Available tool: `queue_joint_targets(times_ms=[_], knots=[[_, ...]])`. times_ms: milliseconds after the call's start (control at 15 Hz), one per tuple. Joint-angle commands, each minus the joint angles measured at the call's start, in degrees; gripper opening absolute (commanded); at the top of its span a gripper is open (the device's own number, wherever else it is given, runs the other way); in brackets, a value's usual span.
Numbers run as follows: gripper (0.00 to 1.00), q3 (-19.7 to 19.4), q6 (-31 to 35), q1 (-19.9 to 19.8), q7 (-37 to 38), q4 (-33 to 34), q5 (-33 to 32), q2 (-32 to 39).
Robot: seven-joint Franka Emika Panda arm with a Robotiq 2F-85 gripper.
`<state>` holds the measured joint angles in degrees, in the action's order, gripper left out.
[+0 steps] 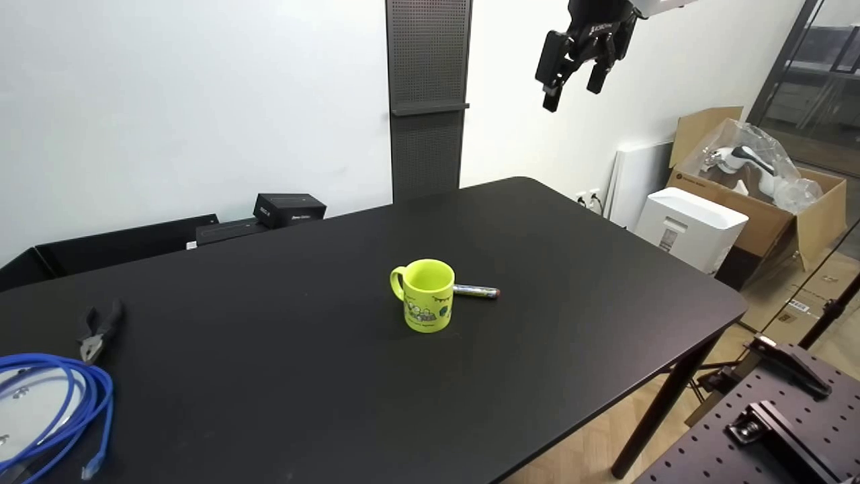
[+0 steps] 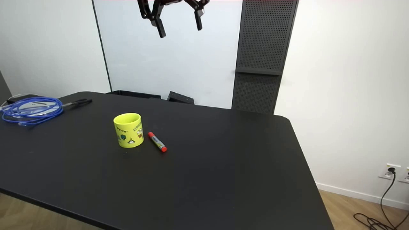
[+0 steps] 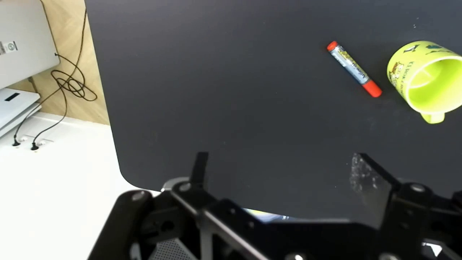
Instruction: Put the pen in the yellow cup
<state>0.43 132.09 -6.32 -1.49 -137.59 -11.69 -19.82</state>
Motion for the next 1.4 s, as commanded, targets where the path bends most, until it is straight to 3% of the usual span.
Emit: queue_joint_targets(times_ms=[0, 267, 867, 1333], knots=[[1.00, -0.8, -0.2, 0.8, 0.2, 0.1, -0.3, -0.1], [1.00, -0.9, -0.1, 1.3, -1.3, 1.2, -0.2, 1.5], [1.00, -2.1, 5.0, 4.4, -20.2, 10.1, 1.7, 22.2], [1.00, 2.5, 7.2, 4.9, -33.9, 13.8, 5.9, 32.1]])
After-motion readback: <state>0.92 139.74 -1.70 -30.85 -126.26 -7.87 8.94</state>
